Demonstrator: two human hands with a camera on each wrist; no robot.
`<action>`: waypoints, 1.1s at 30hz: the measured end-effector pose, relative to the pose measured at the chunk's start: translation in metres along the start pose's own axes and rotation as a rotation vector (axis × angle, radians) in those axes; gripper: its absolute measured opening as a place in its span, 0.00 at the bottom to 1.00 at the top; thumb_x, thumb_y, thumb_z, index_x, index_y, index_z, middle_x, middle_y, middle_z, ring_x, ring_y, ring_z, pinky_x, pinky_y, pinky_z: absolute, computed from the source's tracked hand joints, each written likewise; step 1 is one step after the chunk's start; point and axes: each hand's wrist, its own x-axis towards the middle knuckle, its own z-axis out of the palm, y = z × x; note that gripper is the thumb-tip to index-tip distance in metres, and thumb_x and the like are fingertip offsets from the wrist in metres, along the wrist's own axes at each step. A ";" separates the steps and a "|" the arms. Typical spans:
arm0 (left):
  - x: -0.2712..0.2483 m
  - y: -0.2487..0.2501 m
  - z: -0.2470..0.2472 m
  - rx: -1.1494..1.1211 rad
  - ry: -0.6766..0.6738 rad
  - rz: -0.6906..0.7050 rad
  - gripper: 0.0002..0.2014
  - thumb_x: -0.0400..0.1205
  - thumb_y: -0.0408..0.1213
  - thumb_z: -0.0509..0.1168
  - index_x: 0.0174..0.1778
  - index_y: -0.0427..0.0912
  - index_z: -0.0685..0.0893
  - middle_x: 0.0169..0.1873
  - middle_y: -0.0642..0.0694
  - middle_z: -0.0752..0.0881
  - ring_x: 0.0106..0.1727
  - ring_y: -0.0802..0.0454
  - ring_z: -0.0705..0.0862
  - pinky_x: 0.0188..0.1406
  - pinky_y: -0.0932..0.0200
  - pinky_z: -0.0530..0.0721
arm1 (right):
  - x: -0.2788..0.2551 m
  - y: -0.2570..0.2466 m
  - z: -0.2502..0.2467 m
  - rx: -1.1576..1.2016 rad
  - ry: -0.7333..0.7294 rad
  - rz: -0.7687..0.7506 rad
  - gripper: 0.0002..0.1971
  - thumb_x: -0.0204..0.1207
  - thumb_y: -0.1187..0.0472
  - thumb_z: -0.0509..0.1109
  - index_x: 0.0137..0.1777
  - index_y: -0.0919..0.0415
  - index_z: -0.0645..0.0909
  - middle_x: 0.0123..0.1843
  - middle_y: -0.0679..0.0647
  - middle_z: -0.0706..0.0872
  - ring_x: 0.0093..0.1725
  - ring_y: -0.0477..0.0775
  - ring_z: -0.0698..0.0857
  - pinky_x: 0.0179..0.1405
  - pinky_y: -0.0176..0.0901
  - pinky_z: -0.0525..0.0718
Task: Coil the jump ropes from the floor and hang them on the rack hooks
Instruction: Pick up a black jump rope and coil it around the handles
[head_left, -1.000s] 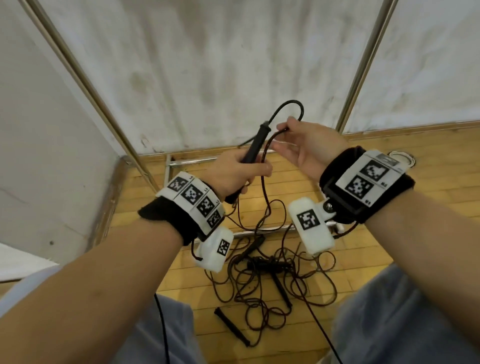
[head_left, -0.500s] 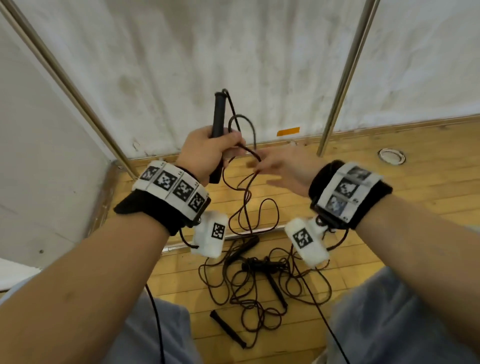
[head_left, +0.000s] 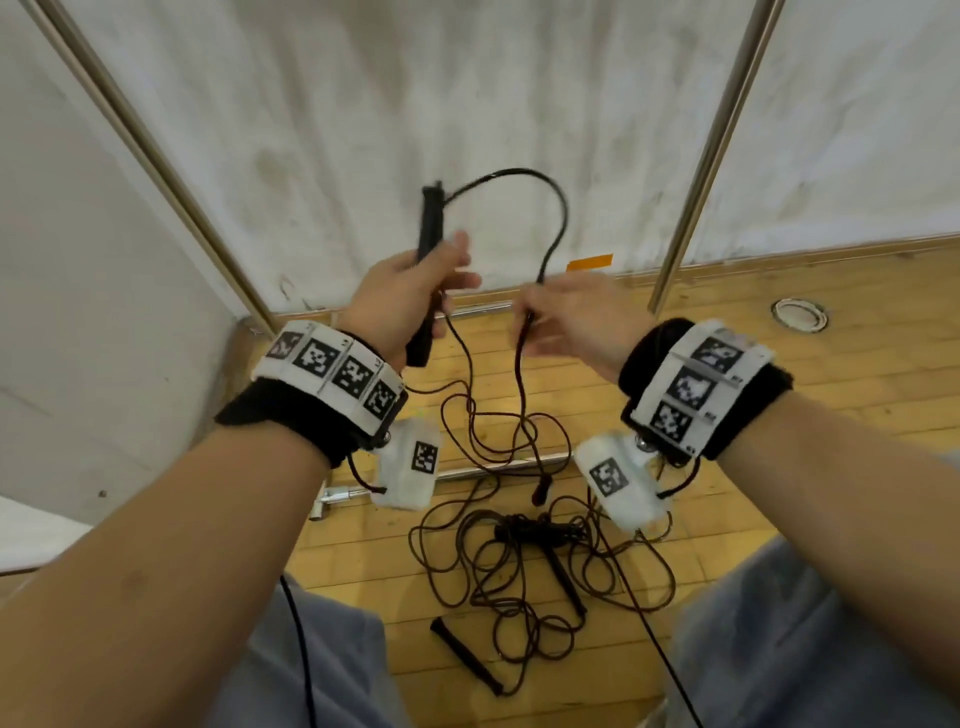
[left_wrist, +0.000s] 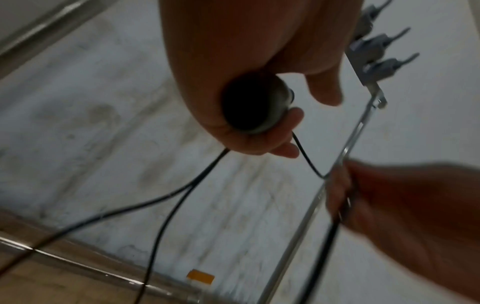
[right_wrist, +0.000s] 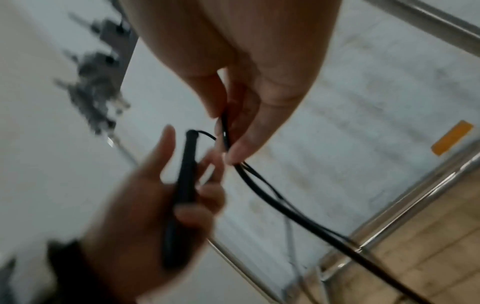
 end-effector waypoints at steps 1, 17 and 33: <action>-0.002 -0.005 0.004 0.078 -0.075 -0.012 0.15 0.73 0.49 0.73 0.46 0.43 0.85 0.38 0.46 0.86 0.30 0.56 0.76 0.22 0.65 0.74 | 0.000 -0.008 -0.002 0.142 0.060 -0.038 0.11 0.83 0.63 0.61 0.40 0.64 0.79 0.35 0.58 0.85 0.36 0.53 0.86 0.34 0.38 0.85; -0.007 -0.031 0.028 0.385 -0.017 0.116 0.04 0.78 0.35 0.70 0.37 0.45 0.84 0.31 0.50 0.90 0.35 0.57 0.90 0.22 0.70 0.78 | 0.004 -0.028 -0.046 0.448 0.325 -0.032 0.02 0.79 0.67 0.65 0.49 0.64 0.79 0.51 0.59 0.84 0.54 0.59 0.85 0.55 0.48 0.86; -0.004 -0.017 0.010 0.363 0.020 0.124 0.13 0.75 0.53 0.72 0.42 0.45 0.87 0.33 0.41 0.84 0.23 0.57 0.76 0.26 0.61 0.78 | 0.004 0.011 0.000 -0.161 0.133 0.077 0.10 0.84 0.60 0.60 0.44 0.59 0.79 0.38 0.54 0.89 0.37 0.51 0.90 0.31 0.38 0.86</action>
